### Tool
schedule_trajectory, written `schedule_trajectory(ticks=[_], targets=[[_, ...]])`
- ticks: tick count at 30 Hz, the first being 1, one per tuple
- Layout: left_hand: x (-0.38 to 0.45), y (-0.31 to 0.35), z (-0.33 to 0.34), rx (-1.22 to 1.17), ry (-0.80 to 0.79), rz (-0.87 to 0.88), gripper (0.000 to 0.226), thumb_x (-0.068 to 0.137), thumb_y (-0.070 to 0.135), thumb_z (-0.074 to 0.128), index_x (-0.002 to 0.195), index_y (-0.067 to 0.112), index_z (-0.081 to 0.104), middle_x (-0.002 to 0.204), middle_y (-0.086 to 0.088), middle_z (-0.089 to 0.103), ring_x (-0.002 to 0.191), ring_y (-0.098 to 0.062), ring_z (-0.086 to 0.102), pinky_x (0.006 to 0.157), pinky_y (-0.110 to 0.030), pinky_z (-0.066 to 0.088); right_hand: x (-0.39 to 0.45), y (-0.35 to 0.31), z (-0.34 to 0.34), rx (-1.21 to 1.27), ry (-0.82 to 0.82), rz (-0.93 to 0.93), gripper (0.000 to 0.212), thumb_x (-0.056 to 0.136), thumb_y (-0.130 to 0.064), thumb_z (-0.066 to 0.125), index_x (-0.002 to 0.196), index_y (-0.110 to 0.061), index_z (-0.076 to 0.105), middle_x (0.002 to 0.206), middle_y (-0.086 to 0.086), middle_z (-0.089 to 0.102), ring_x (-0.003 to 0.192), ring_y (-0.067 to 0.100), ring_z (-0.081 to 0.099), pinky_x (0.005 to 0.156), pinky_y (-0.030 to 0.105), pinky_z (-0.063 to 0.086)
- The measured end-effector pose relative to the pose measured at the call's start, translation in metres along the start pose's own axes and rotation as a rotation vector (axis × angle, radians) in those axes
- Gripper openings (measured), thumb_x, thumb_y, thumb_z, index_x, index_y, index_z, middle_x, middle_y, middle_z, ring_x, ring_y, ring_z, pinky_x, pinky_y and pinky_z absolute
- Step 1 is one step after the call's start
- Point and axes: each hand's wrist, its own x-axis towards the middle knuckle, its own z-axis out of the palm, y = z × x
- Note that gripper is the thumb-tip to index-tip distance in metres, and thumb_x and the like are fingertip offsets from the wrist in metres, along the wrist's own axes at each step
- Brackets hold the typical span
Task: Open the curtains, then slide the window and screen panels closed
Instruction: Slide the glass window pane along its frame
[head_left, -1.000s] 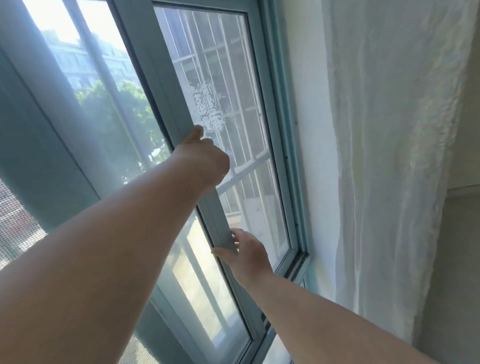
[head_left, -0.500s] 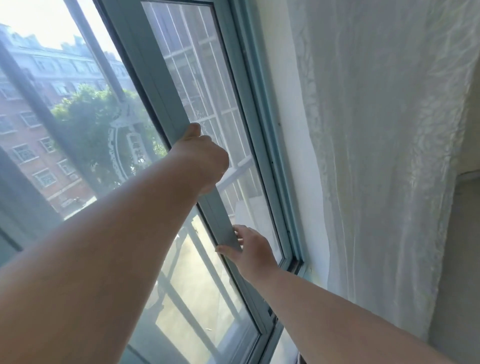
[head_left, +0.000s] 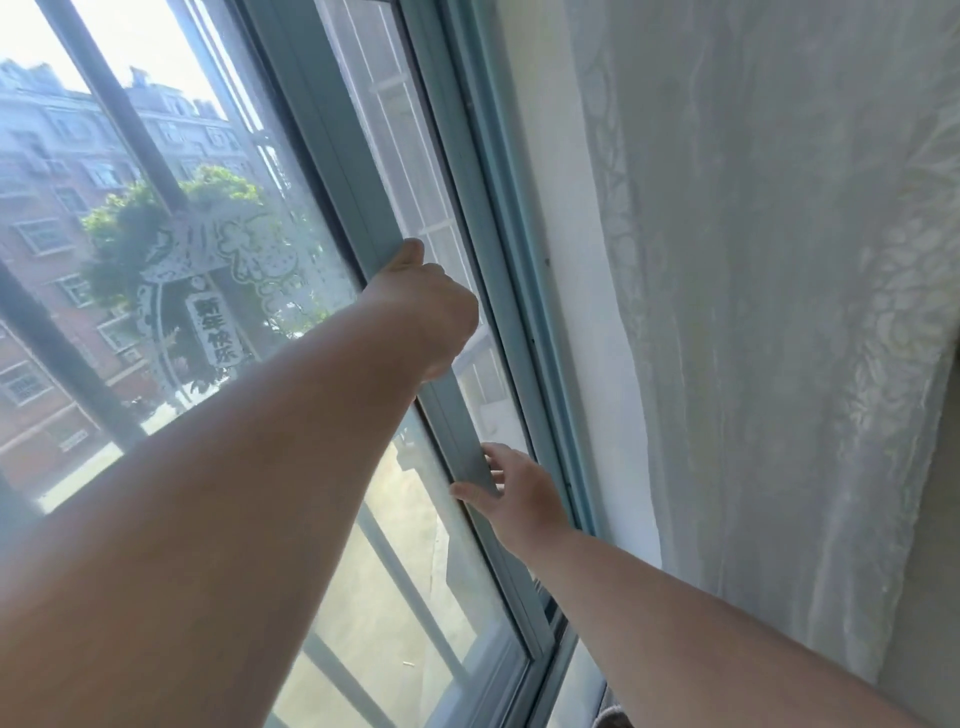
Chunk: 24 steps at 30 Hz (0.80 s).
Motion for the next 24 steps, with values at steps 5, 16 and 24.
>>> schedule_trajectory(ticks=[5,16,24], targets=[[0.023,0.005,-0.006,0.004,0.026,0.015,0.041,0.076,0.019,0.088,0.113,0.033,0.076,0.109,0.006,0.072,0.120,-0.023,0.059,0.116,-0.046,0.020,0.021,0.010,-0.011,0.014,-0.007,0.038,0.062,0.089,-0.059,0.086,0.141,-0.028,0.071,0.125,-0.008,0.079,0.111,0.015,0.074,0.100,0.045,0.064],[0.053,0.014,-0.019,-0.018,-0.043,-0.001,0.030,0.077,0.014,0.087,0.099,0.030,0.073,0.094,0.006,0.073,0.115,-0.026,0.061,0.125,-0.053,0.011,0.043,0.025,-0.026,0.051,-0.026,0.048,0.065,0.088,-0.060,0.088,0.142,-0.029,0.070,0.127,-0.005,0.079,0.111,0.016,0.075,0.101,0.044,0.065],[0.051,0.017,-0.019,-0.001,-0.033,-0.014,0.036,0.075,0.016,0.088,0.105,0.033,0.075,0.091,0.009,0.068,0.103,-0.024,0.055,0.119,-0.049,0.020,0.044,0.027,-0.026,0.070,-0.046,0.045,0.064,0.089,-0.059,0.087,0.143,-0.030,0.068,0.128,-0.007,0.077,0.113,0.017,0.073,0.102,0.046,0.064]])
